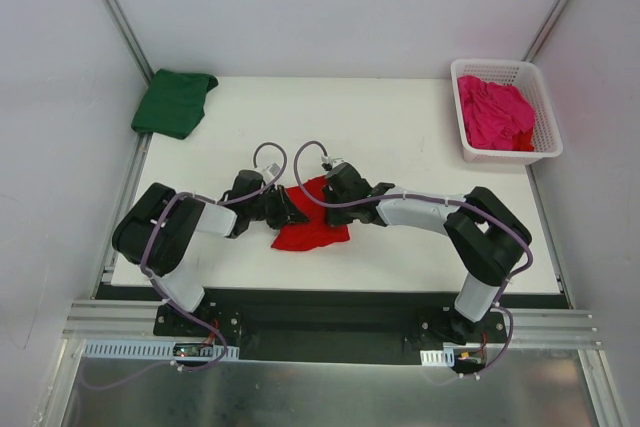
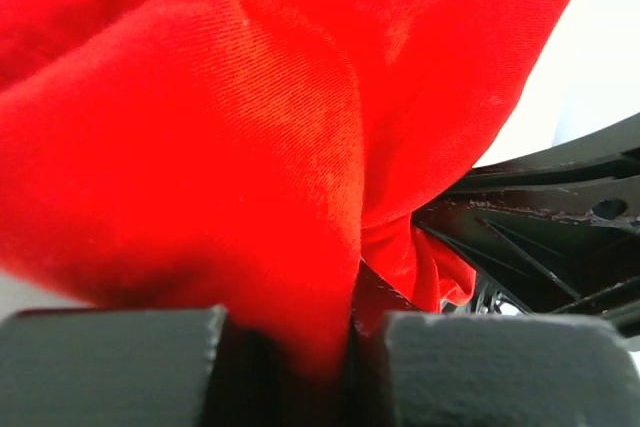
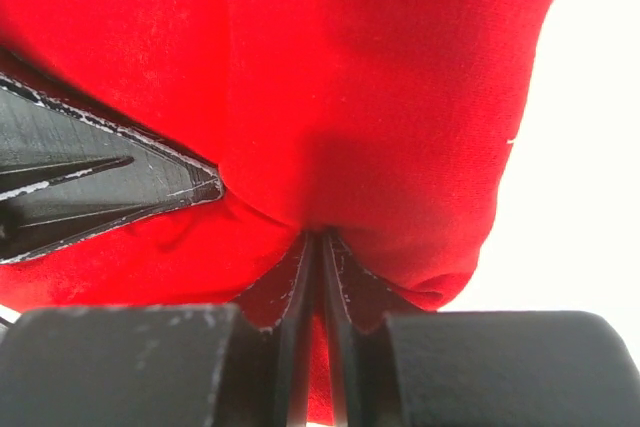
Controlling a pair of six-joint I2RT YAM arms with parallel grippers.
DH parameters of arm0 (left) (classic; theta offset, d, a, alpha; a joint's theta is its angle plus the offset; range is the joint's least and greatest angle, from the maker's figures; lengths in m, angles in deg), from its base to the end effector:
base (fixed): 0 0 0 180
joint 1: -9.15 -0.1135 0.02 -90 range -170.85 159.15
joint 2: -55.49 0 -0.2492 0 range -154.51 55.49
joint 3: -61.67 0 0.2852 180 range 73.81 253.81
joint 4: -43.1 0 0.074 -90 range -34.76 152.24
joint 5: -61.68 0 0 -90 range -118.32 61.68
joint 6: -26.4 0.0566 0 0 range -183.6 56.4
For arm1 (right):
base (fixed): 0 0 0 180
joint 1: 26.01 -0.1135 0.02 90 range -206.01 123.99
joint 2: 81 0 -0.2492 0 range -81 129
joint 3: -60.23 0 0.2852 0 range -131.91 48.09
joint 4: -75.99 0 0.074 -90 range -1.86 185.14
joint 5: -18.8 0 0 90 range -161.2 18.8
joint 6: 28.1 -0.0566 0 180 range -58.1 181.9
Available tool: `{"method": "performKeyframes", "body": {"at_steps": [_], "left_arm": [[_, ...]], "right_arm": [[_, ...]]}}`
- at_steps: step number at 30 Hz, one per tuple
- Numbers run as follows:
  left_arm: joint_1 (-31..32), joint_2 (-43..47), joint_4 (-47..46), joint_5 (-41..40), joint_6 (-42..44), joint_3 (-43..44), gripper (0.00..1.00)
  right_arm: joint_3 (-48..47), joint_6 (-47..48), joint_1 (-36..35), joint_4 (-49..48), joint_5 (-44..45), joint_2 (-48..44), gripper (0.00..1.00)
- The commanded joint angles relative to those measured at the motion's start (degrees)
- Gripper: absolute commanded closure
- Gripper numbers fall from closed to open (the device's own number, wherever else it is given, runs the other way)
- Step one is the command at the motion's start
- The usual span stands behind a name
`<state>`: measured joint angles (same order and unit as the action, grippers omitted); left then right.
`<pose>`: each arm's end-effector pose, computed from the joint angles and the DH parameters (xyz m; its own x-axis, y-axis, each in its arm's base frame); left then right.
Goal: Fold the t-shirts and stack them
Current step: Put the neatly folded tshirt into the corner of the board with the left arm
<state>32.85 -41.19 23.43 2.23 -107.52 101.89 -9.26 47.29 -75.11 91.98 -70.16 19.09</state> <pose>0.2676 -0.1489 0.0498 -0.8937 -0.2601 -0.3657 0.1374 0.6171 -0.7748 0.2619 0.3008 0.1188 -0.6488 -0.3638 -0.6683 -0.6034 0.7811 0.1606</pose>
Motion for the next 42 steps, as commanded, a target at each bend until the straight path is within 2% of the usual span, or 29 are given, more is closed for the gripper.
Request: {"method": "performKeyframes", "body": {"at_steps": [1, 3, 6, 7, 10, 13, 19, 27, 42], "left_arm": [[2.22, -6.15, 22.06, -4.53, 5.25, -4.17, 1.0], [2.22, -5.89, 21.8, -4.7, 4.9, -4.26, 1.0], [2.22, -4.92, 21.36, -4.88, 4.29, -4.43, 1.0], [2.22, -4.66, 21.35, -4.97, 4.2, -4.43, 1.0], [2.22, -2.9, 20.92, -5.14, 3.84, -4.7, 1.0], [2.22, 0.09, 20.74, -6.02, 3.75, -5.4, 1.0], [2.22, 4.74, 19.08, -6.55, 2.97, -6.54, 1.0], [2.22, 11.16, 13.45, -3.92, 1.47, -4.97, 1.0], [2.05, 9.41, 13.71, 4.43, 8.24, 21.13, 1.0]], "right_arm": [[-0.84, -0.07, 0.41, 2.23, 1.6, 0.01, 0.88], [-0.75, 0.11, 0.32, 2.32, 1.6, -0.34, 0.84], [-1.02, 0.81, 0.24, 3.71, 1.95, -2.26, 0.68], [-1.28, 1.16, 0.06, 4.68, 3.17, -3.14, 0.55], [-3.12, 2.74, -1.6, 10.47, 9.21, -9.81, 0.39], [-5.49, 4.33, -3.36, 16.19, 15.2, -17.55, 0.32], [-7.7, 3.8, -3.28, 24.9, 22.51, -28.09, 0.27], [-2.96, 1.61, -3.37, 27.54, 24.1, -32.06, 0.26], [2.06, -2.17, -3.63, 26.84, 22.78, -33.65, 0.26]]}}
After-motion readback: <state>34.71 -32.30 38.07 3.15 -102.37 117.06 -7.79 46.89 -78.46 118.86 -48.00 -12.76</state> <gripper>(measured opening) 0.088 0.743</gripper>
